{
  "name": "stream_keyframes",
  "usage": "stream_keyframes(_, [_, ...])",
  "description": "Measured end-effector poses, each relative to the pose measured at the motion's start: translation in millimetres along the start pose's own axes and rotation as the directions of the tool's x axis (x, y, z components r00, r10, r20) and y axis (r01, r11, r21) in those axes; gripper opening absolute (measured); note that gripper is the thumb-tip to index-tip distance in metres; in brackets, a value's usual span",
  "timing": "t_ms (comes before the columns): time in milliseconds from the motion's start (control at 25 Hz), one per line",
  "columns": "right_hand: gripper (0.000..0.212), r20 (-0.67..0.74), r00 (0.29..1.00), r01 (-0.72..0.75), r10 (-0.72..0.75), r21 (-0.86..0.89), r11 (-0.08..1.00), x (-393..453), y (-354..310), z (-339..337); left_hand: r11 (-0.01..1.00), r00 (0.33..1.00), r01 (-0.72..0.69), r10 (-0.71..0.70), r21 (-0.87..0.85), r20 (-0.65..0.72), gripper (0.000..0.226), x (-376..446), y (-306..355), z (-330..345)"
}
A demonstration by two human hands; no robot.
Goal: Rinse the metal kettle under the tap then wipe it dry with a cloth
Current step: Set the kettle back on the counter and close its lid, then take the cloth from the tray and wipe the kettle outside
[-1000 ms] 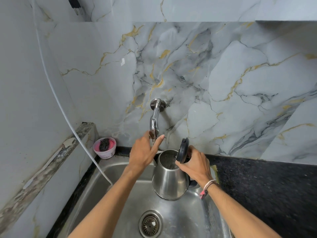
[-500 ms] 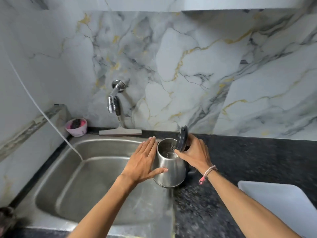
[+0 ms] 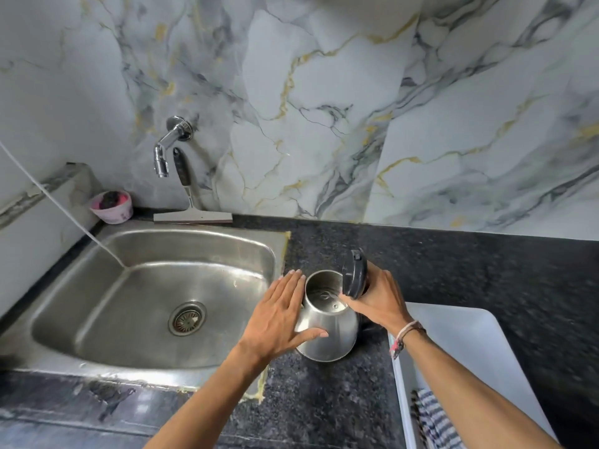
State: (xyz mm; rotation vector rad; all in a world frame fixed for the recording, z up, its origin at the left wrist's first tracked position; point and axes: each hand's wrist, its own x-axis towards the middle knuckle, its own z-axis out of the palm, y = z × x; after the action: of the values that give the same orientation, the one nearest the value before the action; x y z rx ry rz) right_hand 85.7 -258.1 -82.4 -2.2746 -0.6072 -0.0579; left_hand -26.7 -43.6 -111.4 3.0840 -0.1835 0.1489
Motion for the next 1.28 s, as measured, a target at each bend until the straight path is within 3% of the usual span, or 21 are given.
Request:
stream_keyframes(200, [0.082,0.195,0.979,0.076,-0.062,-0.065,0.995,5.3,7.8,-13.6,0.988,1.000,0.008,-0.007,-0.157,0.007,0.116,-4.0,3.4,-6.8])
stream_keyframes(320, [0.090,0.315,0.942,0.136,-0.116,-0.042,0.990,2.3,14.2,-25.2,0.931,0.999,0.008,-0.025,-0.365,-0.042,0.116,-3.9,-0.3,-20.3])
stream_keyframes(400, [0.089,0.351,0.928,0.164,-0.124,-0.085,0.983,2.5,11.4,-29.5,0.917,0.995,-0.009,-0.032,-0.399,-0.094,0.114,1.3,-1.1,-29.4])
stream_keyframes(600, [0.068,0.356,0.918,0.297,-0.174,-0.328,0.897,0.0,-6.4,-19.7,0.965,0.992,-0.112,0.095,-0.237,-0.082,0.096,11.8,3.3,-34.5])
stream_keyframes(720, [0.066,0.327,0.921,0.355,-0.213,-0.476,0.805,-8.3,-11.1,-4.1,0.985,0.994,-0.078,0.066,-0.154,-0.083,0.084,9.1,10.6,-20.1])
stream_keyframes(840, [0.067,0.291,0.925,0.364,-0.242,-0.511,0.779,-8.4,-11.5,0.1,0.986,0.996,-0.029,0.014,-0.165,-0.091,0.080,7.7,13.0,-9.7])
stream_keyframes(1000, [0.065,0.348,0.915,0.373,-0.206,-0.530,0.762,-7.7,-15.4,-1.8,0.988,0.998,-0.034,0.026,-0.150,-0.054,0.080,6.9,12.5,-12.4])
stream_keyframes(1080, [0.063,0.391,0.902,0.368,-0.180,-0.485,0.793,-4.6,-17.6,-4.7,0.996,1.000,-0.023,0.022,-0.085,-0.007,0.080,6.0,11.7,-21.4])
stream_keyframes(1160, [0.060,0.418,0.890,0.325,-0.180,-0.306,0.895,-3.4,-17.5,-12.7,1.000,1.000,0.002,-0.002,-0.018,0.008,0.079,5.7,16.0,-33.7])
stream_keyframes(1280, [0.040,0.249,0.951,0.192,-0.183,-0.015,0.981,-14.3,11.2,-47.5,0.994,0.987,0.006,-0.023,-0.108,-0.162,0.063,4.2,53.5,-52.1])
